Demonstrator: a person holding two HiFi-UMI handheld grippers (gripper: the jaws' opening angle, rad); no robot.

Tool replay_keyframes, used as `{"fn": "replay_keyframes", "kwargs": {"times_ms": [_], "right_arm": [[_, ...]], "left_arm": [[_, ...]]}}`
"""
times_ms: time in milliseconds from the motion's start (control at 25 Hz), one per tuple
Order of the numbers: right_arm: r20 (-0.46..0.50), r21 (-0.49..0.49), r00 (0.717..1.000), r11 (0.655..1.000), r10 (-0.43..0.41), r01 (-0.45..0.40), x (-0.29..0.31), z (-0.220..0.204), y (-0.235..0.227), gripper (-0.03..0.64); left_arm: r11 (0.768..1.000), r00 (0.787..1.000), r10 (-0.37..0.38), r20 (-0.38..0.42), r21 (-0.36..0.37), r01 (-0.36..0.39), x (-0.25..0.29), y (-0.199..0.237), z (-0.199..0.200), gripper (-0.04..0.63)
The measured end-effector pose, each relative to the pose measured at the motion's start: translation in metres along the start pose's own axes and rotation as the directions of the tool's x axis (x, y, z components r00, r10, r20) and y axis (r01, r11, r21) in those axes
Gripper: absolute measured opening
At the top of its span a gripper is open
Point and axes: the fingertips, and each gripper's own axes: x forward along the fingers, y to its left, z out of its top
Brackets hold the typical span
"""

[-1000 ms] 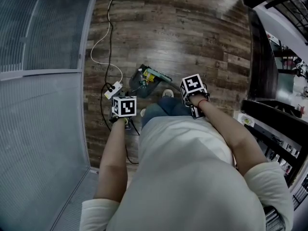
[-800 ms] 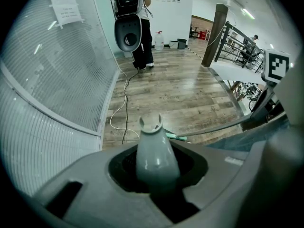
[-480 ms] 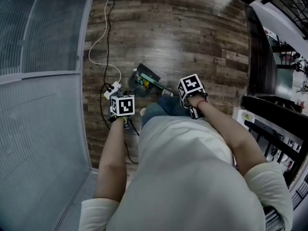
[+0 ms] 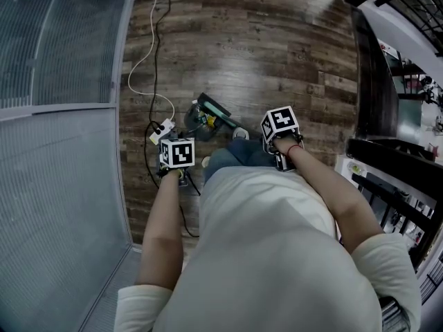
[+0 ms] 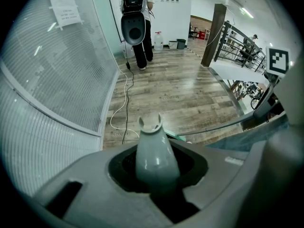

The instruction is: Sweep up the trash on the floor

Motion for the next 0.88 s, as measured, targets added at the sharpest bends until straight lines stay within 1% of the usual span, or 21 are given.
{"fn": "replay_keyframes", "kwargs": {"times_ms": [360,600,760,880], "right_arm": [[0.046,0.077,0.999,0.997,0.026,-0.030,-0.009,0.007,-0.011,0.097],[0.094,0.157,0.995,0.986,0.045,-0.060,-0.011,0.013,-0.026,0.097],[0.139,0.236,0.989,0.968,0.051,-0.083,-0.013,0.021,-0.037,0.097],[0.180,0.320,0.982,0.941,0.056,-0.112,-0.014,0.026,-0.047,0.097]], "left_arm": [[1.000,1.000,0.008,-0.002,0.007,-0.008,-0.002,-0.004,-0.002,0.097],[1.000,1.000,0.017,0.000,0.014,-0.017,-0.002,-0.009,-0.006,0.097],[1.000,1.000,0.021,-0.001,0.018,-0.021,-0.004,-0.010,-0.006,0.098],[0.999,1.000,0.025,-0.002,0.021,-0.025,-0.004,-0.013,-0.007,0.098]]}}
